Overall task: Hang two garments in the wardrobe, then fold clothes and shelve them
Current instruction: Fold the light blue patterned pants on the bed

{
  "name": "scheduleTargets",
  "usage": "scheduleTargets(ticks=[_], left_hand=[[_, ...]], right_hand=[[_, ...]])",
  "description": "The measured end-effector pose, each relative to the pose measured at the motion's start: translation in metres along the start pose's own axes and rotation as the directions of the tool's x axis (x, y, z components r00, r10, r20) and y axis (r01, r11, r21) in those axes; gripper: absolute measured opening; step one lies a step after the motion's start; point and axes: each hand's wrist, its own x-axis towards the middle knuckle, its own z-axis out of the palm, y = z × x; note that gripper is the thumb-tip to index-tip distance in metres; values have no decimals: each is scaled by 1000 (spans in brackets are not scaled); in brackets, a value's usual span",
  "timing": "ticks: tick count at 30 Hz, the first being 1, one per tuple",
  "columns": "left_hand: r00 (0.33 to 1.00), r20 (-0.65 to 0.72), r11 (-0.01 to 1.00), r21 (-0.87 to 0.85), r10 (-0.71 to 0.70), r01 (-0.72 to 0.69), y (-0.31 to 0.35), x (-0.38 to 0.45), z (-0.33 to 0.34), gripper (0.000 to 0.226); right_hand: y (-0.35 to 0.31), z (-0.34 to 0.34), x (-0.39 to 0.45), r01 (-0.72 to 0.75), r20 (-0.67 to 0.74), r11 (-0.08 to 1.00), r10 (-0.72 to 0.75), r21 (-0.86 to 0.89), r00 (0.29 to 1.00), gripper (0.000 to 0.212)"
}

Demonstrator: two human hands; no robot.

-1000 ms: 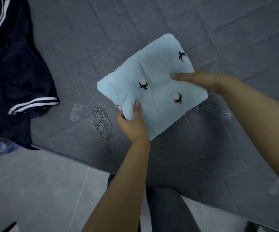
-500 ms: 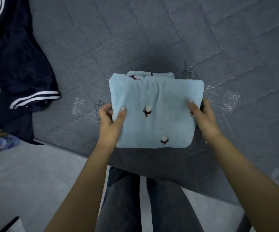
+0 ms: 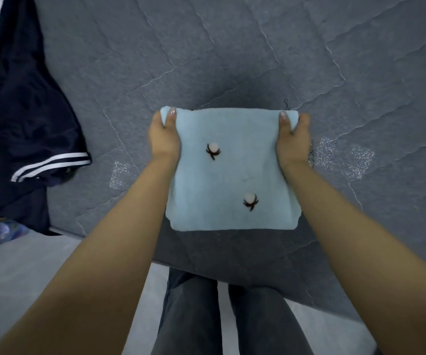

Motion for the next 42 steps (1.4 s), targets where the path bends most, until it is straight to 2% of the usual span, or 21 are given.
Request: scheduleTargets(ticks=[3, 5, 6, 7, 8, 9, 10, 11, 12, 14, 16, 17, 19, 21, 23, 24, 27, 35, 38, 40, 42], left_hand=[[999, -41, 994, 108, -1, 5, -3, 9, 3, 19], [995, -101, 957, 290, 5, 25, 4, 4, 4, 19], [986, -152, 880, 475, 64, 16, 8, -2, 4, 28], [966, -167, 755, 654, 196, -40, 12, -12, 4, 39], [922, -95, 609, 775, 374, -167, 15, -26, 4, 46], [844, 56, 461, 817, 534, -345, 16, -43, 5, 48], [739, 247, 315, 788, 627, -529, 14, -61, 7, 48], [641, 420, 190, 723, 643, -664, 8, -76, 10, 49], [588, 545, 112, 669, 597, -734, 1, -86, 11, 51], [610, 647, 48, 667, 458, -744, -15, -84, 12, 57], [645, 655, 25, 694, 394, -720, -25, -61, 16, 61], [644, 661, 10, 695, 385, -719, -28, -51, 20, 61], [628, 664, 0, 687, 406, -726, -33, -36, 25, 62], [607, 660, 15, 671, 443, -741, -41, -31, 24, 61], [575, 664, 13, 649, 478, -761, -52, -28, 16, 60], [558, 666, 13, 637, 495, -771, -56, -24, 13, 59], [523, 672, 26, 601, 525, -799, -61, -8, 15, 56], [489, 657, 19, 586, 574, -810, -80, 6, 30, 55], [487, 668, 36, 569, 563, -822, -72, 0, 26, 56], [522, 576, 152, 568, 629, -809, -70, -12, 18, 62], [669, 370, 413, 568, 645, -712, -67, -29, 1, 76]], right_hand=[[1, 6, 7, -28, 5, 997, 28, -72, 1000, 28], [-1, 0, 7, -29, 18, 993, 32, -116, 999, 33], [0, -4, 6, -24, 17, 988, 26, -153, 999, 35], [0, -7, 5, -23, 15, 982, 27, -186, 1000, 36], [1, -9, 3, -37, 11, 979, 40, -201, 999, 37], [1, -11, 1, -62, 8, 979, 64, -196, 998, 38], [0, -12, -2, -90, 2, 979, 92, -181, 996, 38], [-2, -12, -4, -114, -9, 980, 114, -163, 993, 39], [-5, -13, -6, -136, -21, 980, 134, -147, 991, 39], [-16, -12, -7, -163, -21, 977, 161, -136, 987, 40], [-23, -10, -8, -172, 24, 964, 180, -201, 983, 44], [-24, -11, -12, -138, 42, 946, 157, -294, 987, 48], [-21, -14, -31, 78, 45, 838, -64, -540, 997, 58], [-16, -11, -61, 362, 162, 635, -352, -682, 922, 60], [-5, -2, -83, 537, 378, 477, -392, -696, 839, 60], [1, 4, -85, 551, 424, 461, -355, -696, 833, 60], [17, 15, -65, 502, 407, 498, -294, -707, 865, 62], [51, 30, -41, 542, 395, 486, -377, -686, 838, 62], [39, 23, -49, 528, 389, 570, -357, -630, 849, 61], [31, 11, -55, 539, 412, 657, -357, -527, 839, 62], [20, -11, -56, 527, 414, 770, -374, -361, 830, 64]])
